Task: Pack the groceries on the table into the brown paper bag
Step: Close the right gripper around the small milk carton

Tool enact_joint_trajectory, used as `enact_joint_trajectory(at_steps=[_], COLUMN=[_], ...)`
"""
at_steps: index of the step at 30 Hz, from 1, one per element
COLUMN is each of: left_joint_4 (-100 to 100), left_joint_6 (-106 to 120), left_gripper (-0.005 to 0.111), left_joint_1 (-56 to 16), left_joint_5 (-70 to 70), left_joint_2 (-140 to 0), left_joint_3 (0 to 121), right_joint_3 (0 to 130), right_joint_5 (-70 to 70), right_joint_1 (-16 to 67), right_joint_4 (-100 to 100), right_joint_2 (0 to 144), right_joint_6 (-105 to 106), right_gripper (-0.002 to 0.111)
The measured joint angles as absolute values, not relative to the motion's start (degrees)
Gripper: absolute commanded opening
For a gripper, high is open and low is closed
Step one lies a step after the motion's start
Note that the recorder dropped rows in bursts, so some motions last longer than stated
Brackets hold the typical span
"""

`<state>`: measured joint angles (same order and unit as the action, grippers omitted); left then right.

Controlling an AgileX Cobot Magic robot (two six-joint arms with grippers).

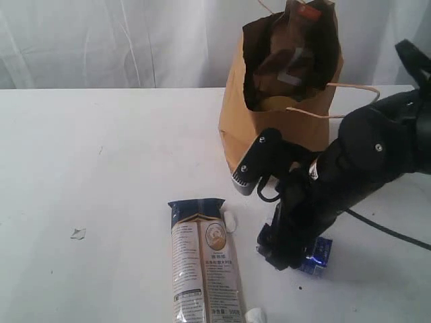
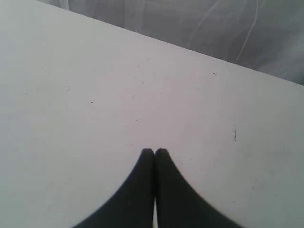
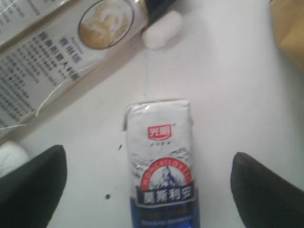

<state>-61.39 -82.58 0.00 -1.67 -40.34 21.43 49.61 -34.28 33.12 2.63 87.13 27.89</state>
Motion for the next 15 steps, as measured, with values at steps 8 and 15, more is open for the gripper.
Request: enact_joint_trajectory(at_steps=[8,15], left_joint_4=[-61.5,-61.5], left_joint_6=[-82.6,-82.5], left_gripper=[0.000,0.000], left_joint_1=[0.0,0.0], left_joint_5=[-1.7,-1.7], left_joint_2=[-40.3,-40.3], left_joint_3=[21.4,21.4], right_joint_3=[49.7,49.7], right_joint_5=[-32.0,-32.1], right_joint_1=[33.1,33.1], right_joint_4=[0.7,0.0], right_joint_2=[95.1,99.6], right_joint_6=[28.0,27.5], right_gripper=[0.086,0.069])
